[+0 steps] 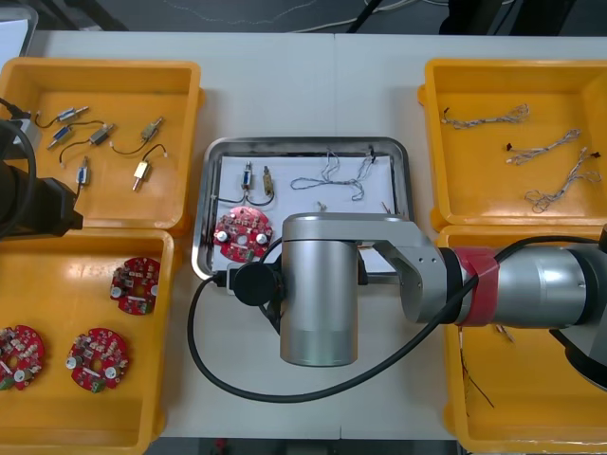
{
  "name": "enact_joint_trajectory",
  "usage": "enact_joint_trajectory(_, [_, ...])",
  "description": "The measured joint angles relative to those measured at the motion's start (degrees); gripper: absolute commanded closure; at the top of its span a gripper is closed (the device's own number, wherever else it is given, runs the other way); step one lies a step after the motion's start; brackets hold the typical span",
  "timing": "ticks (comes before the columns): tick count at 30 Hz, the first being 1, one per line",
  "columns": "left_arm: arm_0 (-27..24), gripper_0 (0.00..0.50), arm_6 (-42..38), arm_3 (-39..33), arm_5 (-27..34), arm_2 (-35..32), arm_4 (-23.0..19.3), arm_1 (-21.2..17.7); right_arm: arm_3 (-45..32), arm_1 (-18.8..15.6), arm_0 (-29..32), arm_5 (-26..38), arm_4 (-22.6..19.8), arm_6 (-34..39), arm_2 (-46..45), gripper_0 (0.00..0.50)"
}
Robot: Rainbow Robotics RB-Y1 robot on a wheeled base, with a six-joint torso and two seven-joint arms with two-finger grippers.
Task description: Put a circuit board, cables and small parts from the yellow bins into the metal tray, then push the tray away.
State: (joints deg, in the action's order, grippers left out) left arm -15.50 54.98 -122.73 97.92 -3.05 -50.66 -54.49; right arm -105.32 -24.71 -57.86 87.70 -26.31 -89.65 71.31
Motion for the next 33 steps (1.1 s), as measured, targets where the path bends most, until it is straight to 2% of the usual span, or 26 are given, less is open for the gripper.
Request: enact_joint_trajectory(33, [0.0,0.0,0.0,0.0,0.0,0.0,0.0,0.0,13.1,0.0,-8.8,-9.7,-0.2,0.0,0.0,0.5])
